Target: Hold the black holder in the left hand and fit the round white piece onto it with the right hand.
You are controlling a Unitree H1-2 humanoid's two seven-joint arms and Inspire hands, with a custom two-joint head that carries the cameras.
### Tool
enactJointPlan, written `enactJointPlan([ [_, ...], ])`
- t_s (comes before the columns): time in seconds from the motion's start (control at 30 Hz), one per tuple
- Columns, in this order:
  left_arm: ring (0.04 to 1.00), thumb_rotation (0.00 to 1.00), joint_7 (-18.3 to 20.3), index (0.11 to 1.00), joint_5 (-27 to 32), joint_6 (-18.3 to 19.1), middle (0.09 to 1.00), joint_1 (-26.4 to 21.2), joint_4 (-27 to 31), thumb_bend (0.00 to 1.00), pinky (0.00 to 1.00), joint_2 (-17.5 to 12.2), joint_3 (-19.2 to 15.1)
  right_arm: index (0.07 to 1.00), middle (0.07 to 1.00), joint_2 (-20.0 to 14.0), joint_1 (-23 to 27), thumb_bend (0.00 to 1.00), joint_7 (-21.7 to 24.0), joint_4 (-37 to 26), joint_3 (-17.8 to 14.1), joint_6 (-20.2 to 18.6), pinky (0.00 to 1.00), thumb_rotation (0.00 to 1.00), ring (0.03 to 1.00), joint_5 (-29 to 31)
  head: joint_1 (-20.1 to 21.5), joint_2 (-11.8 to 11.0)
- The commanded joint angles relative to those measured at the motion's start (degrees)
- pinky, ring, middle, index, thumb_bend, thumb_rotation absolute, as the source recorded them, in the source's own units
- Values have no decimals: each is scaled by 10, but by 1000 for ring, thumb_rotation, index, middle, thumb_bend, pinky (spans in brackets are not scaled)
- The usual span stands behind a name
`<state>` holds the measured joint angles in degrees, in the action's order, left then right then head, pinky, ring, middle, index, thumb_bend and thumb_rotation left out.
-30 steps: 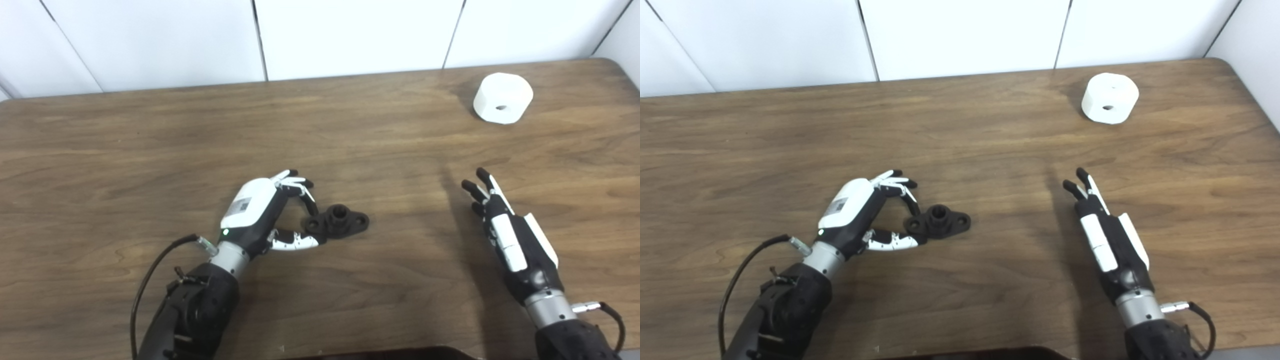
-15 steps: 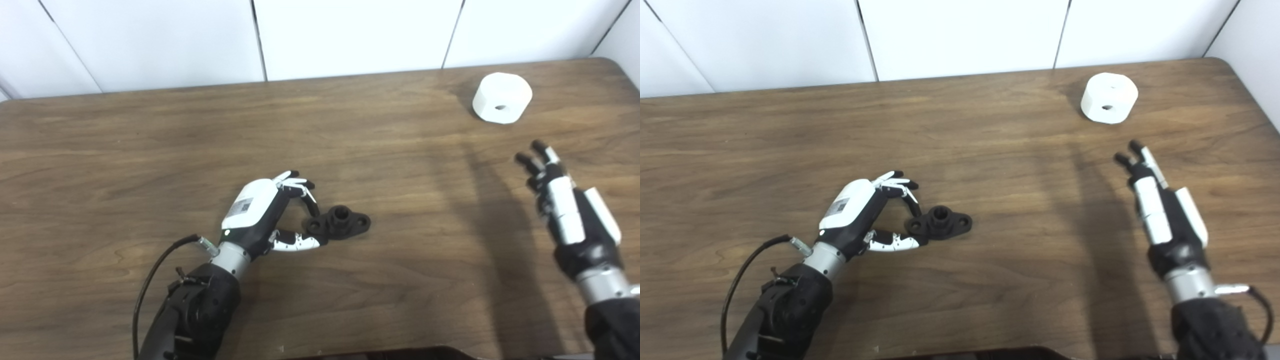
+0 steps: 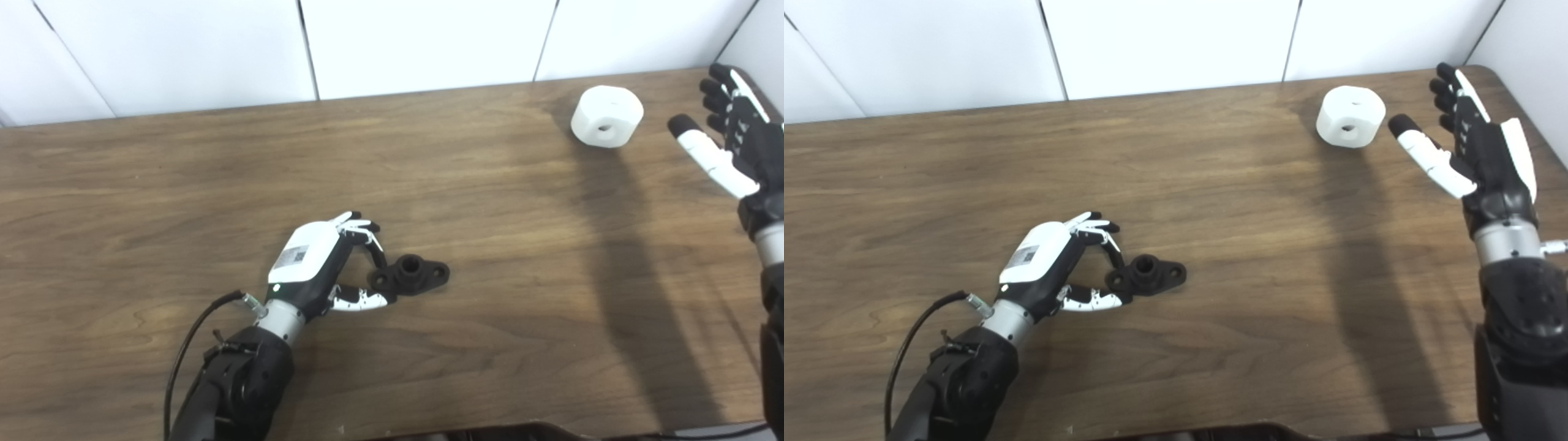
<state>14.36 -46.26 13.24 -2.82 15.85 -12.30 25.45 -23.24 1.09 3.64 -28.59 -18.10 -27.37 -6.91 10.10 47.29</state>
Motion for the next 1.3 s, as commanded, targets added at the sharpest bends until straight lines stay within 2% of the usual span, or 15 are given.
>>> enactJointPlan([
  [0.0, 924, 49, 34, 486, -8, 18, 818, 23, -31, 520, 886, -12, 13, 936, 936, -32, 34, 577, 7, 10, -9, 5, 907, 552, 929, -17, 3, -2],
  [0.17, 924, 47, 20, 487, -16, 5, 817, 27, -47, 520, 910, -16, 11, 934, 924, -46, 60, 598, 26, 44, 5, 5, 933, 483, 927, -53, 21, -27],
  [0.27, 927, 48, 11, 487, -15, -5, 819, 30, -55, 519, 919, -19, 9, 925, 912, -52, 75, 584, 32, 61, 20, 5, 893, 419, 909, -81, 31, -40],
  [0.5, 931, 48, -1, 487, 1, -21, 821, 32, -73, 518, 914, -23, 0, 903, 905, -52, 114, 631, 38, 106, 39, 5, 830, 399, 880, -133, 46, -59],
  [0.6, 930, 49, -4, 487, 0, -28, 821, 31, -81, 518, 906, -26, -1, 890, 886, -58, 132, 684, 44, 131, 54, 5, 794, 397, 855, -163, 57, -69],
  [0.73, 925, 49, -17, 487, 1, -45, 816, 30, -95, 518, 901, -31, -1, 893, 890, -72, 156, 745, 61, 167, 79, 5, 809, 435, 872, -211, 69, -82],
  [0.87, 923, 50, -30, 487, 3, -61, 812, 30, -110, 519, 896, -33, -2, 897, 921, -73, 186, 823, 89, 207, 89, 5, 841, 401, 918, -243, 79, -97],
  [1.03, 924, 50, -37, 487, 11, -71, 813, 32, -120, 519, 898, -34, -7, 894, 916, -83, 216, 863, 101, 251, 105, 5, 868, 358, 949, -263, 88, -108],
  [1.1, 925, 51, -38, 487, 12, -73, 815, 32, -122, 518, 900, -34, -7, 887, 888, -87, 225, 874, 106, 263, 113, 5, 827, 342, 939, -280, 89, -111],
  [1.27, 925, 52, -40, 487, 9, -76, 816, 34, -125, 518, 908, -33, -9, 888, 928, -100, 248, 888, 132, 295, 128, 5, 863, 314, 981, -314, 90, -114],
])
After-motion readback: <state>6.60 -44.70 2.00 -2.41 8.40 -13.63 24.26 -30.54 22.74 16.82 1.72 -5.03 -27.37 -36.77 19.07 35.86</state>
